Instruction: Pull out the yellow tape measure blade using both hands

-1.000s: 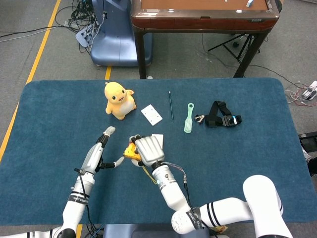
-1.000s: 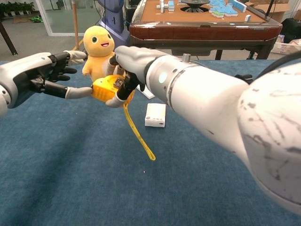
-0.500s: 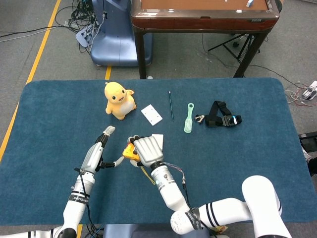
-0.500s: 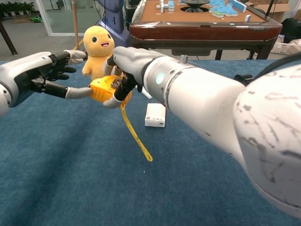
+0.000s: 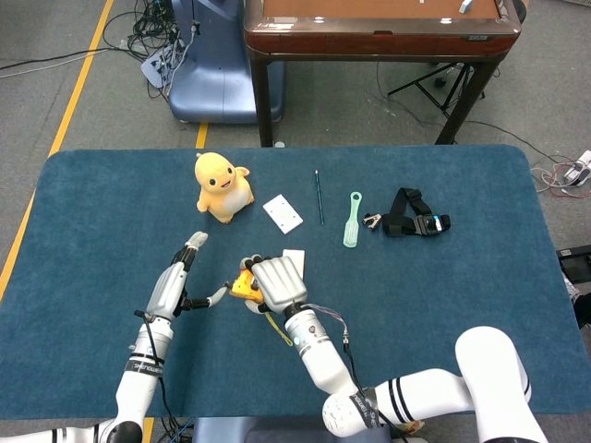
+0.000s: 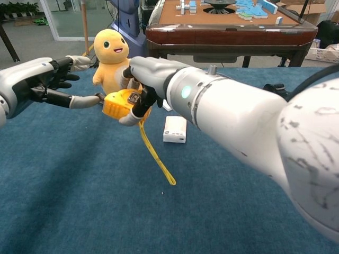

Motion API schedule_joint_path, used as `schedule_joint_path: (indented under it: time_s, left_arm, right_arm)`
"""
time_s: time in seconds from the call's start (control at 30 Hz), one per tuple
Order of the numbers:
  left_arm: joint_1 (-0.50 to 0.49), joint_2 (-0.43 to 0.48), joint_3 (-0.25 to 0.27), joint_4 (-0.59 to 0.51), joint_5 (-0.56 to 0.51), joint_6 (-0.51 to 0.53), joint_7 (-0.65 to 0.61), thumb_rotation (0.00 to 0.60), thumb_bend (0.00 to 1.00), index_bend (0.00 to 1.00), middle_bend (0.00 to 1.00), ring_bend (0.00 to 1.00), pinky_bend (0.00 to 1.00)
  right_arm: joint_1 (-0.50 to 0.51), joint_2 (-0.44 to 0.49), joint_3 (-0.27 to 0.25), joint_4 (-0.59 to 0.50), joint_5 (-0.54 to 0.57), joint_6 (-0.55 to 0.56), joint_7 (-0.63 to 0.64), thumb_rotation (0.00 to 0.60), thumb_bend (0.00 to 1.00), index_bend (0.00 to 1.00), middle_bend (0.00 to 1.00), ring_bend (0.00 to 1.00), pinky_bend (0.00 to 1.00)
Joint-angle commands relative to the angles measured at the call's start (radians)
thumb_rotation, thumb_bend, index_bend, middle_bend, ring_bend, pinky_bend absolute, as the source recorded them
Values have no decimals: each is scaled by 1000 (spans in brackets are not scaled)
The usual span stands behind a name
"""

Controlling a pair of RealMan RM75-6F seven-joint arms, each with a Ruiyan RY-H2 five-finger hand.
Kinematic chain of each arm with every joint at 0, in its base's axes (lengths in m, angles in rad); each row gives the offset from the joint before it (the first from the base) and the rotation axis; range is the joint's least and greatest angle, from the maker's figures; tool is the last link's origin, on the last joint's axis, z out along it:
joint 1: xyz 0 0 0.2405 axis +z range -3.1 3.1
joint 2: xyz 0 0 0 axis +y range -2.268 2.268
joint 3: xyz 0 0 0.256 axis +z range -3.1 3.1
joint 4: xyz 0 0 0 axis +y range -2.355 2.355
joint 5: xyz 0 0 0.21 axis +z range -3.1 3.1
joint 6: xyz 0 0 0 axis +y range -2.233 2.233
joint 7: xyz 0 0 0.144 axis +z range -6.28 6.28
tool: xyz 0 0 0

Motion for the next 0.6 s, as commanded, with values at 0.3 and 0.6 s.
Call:
schedule_joint_path:
  time_s: [0.3, 0.6]
  left_arm:
    - [3, 0, -12, 13, -15, 9, -9, 600, 232, 171, 0, 0, 0]
    - [6, 3, -16, 23, -16, 9, -22, 600, 278, 333, 0, 0, 0]
  right_arm:
    - [-2, 11, 3, -10, 0, -2, 2, 600, 696, 690, 711, 652, 450]
    - [-5, 18, 0, -12, 4, -4, 6, 600, 696, 691, 711, 656, 450]
